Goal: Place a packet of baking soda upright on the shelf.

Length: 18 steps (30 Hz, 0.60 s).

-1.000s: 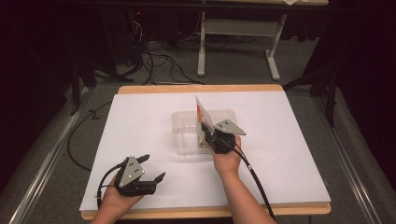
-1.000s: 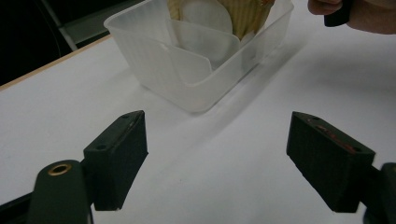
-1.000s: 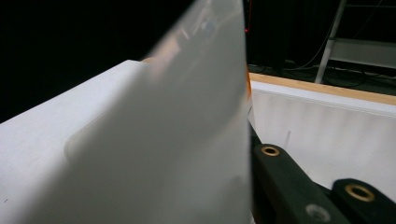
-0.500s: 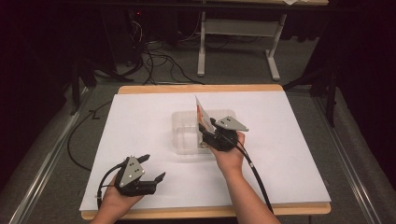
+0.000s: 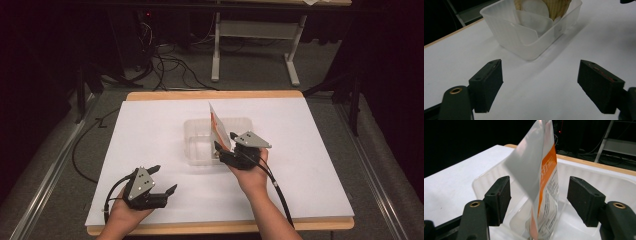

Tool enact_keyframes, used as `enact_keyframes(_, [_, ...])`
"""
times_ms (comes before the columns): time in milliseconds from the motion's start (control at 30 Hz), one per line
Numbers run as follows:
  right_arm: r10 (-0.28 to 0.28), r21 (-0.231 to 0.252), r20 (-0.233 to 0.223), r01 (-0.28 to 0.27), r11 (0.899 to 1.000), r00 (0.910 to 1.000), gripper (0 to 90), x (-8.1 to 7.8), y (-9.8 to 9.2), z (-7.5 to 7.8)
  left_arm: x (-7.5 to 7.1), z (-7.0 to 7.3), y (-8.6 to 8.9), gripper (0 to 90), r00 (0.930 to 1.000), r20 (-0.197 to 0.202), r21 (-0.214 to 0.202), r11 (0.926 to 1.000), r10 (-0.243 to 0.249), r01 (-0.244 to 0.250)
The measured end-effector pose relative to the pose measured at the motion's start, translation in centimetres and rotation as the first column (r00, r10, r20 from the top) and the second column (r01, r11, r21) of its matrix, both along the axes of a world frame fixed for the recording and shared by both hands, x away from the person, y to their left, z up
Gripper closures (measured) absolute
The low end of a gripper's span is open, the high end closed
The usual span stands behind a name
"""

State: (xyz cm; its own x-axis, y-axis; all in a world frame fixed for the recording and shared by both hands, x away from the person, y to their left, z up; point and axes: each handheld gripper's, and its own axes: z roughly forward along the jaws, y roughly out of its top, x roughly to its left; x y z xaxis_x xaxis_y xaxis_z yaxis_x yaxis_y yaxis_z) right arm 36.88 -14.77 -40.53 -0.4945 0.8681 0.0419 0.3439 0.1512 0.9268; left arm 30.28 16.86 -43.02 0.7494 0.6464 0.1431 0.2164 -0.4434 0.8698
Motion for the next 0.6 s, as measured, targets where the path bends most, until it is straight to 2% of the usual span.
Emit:
enact_keyframes(333, [0.034,-0.017,0.002,-0.034,0.999,0.9994,36.1,-3.1,-1.8,-0.3,0.3,0.1,0.6,20.8,0.9998,-0.01,-0.018,0.9997,0.018,-0.018])
enact_keyframes(600, [0.004,-0.054,0.003,-0.004,0.999,1.0,36.1,-5.3,-6.0,-0.1,0.5,0.0,1.0,20.7,0.9993,-0.02,-0.024,0.9992,0.032,-0.032])
